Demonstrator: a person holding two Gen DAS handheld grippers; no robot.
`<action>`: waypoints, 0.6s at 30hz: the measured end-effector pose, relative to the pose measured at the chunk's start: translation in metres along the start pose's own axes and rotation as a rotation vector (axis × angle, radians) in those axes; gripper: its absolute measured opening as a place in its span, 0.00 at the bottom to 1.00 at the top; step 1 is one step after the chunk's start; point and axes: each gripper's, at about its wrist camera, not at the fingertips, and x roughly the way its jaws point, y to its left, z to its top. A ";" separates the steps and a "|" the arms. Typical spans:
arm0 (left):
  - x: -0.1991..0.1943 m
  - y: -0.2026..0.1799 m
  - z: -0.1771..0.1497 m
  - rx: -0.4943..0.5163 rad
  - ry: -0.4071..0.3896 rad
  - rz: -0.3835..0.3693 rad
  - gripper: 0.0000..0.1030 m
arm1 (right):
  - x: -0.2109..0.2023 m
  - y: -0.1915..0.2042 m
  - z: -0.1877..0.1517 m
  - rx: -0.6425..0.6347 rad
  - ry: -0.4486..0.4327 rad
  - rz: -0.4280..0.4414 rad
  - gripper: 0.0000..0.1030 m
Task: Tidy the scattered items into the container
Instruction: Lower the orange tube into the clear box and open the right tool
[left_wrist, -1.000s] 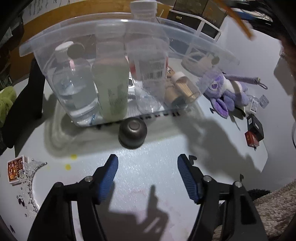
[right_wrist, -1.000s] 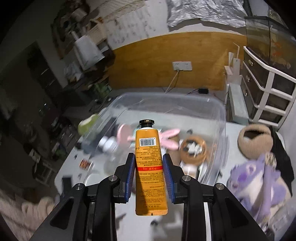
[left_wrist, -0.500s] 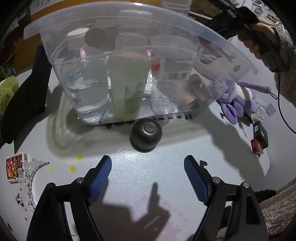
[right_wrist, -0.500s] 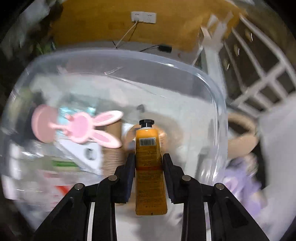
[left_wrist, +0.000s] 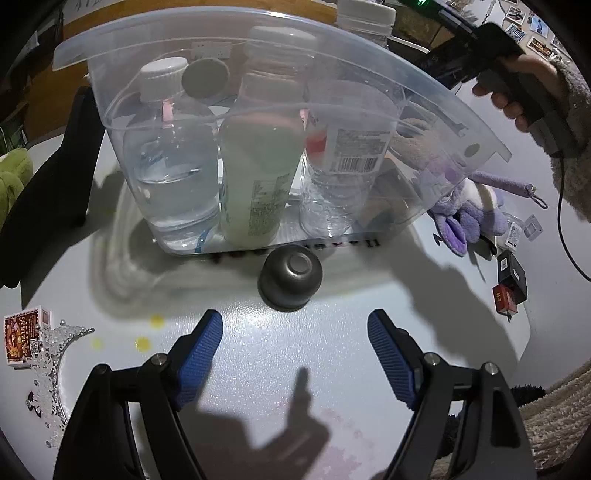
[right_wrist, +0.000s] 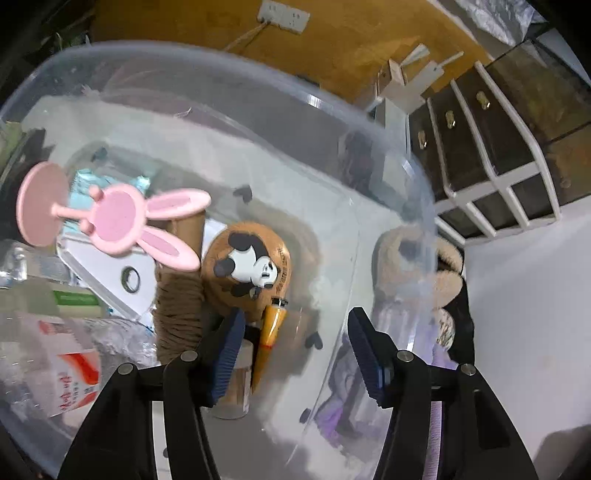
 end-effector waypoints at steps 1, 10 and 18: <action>0.000 0.000 0.000 0.001 -0.001 -0.001 0.78 | -0.007 -0.005 0.002 0.017 -0.014 0.010 0.56; -0.013 -0.003 0.000 0.014 -0.036 0.008 0.78 | -0.069 -0.036 -0.009 0.175 -0.154 0.146 0.56; -0.027 -0.012 -0.004 0.029 -0.065 0.033 0.79 | -0.120 -0.047 -0.066 0.303 -0.373 0.262 0.60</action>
